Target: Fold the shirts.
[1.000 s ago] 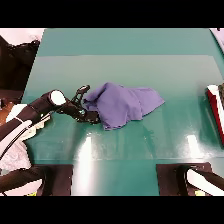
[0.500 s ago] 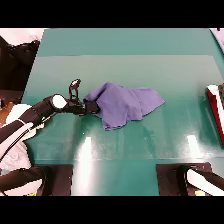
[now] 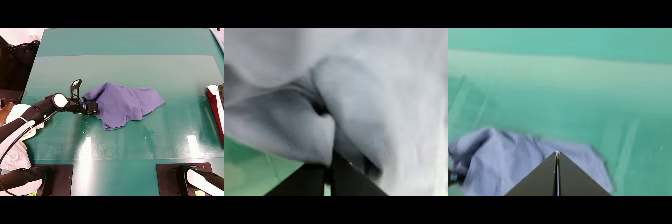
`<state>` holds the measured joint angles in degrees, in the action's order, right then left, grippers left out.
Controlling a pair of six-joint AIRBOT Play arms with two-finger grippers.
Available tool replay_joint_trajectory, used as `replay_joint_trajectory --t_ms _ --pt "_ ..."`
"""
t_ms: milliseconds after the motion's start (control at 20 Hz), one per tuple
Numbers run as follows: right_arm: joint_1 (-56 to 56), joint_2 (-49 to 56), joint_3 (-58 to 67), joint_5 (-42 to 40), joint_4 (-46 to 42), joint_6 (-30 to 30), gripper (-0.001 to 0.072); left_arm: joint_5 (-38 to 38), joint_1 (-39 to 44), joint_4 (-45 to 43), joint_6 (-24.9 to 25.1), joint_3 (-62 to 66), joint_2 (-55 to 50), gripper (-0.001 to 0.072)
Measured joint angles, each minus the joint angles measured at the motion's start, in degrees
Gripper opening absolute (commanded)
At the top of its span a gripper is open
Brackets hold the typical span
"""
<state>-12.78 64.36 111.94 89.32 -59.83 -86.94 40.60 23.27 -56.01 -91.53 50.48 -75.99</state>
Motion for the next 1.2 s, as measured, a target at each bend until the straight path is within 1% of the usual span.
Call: replay_joint_trajectory --t_ms 50,100,200,250,350,450,600,700,850,1000,1200 --pt "0.92 -0.07 -2.6 0.5 0.11 0.0 0.0021 2.32 0.0 -1.53 0.63 1.88 0.0 0.0024" --pt "2.19 -0.09 -5.88 1.01 0.09 0.0 0.0047 4.83 0.0 -3.32 1.25 4.0 0.0 0.0023" --pt "6.03 -0.13 -15.1 0.79 0.04 1.2 0.0474 10.99 0.0 -7.89 2.32 9.25 0.0 0.0024" --pt "8.2 -0.15 -20.0 -0.2 0.09 1.97 0.0531 13.75 0.02 -9.99 2.84 11.76 0.0 0.0024" --pt "12.98 0.02 -30.47 -4.11 0.11 3.1 0.0531 19.04 0.02 -13.7 3.72 16.46 0.0 0.0024" --pt "17.68 0.83 -39.65 -9.97 0.13 3.85 0.053 22.86 0.0 -16.09 4.31 20.04 0.0 0.0024" --pt "24.04 4.04 -48.35 -18.34 0.31 4.57 0.0531 26.32 0.0 -17.9 4.66 23.04 0.0 0.0024" --pt "27.41 7.26 -50.73 -21.81 0.33 4.68 0.0531 27.36 0.0 -18.47 4.81 23.89 0.0 0.0024" --pt "31.06 12.28 -51.17 -24.96 0.33 4.79 0.0527 28.57 0.0 -18.84 4.87 24.48 0.0 0.0024" --pt "32.72 16.5 -50.1 -27.98 0.31 3.43 0.0508 29.53 0.0 -19.06 4.94 24.72 0.0 0.0024" --pt "33.44 19.78 -49.44 -30.97 0.2 1.57 0.0504 30.18 0.0 -19.17 4.96 24.81 0.0 0.0024"
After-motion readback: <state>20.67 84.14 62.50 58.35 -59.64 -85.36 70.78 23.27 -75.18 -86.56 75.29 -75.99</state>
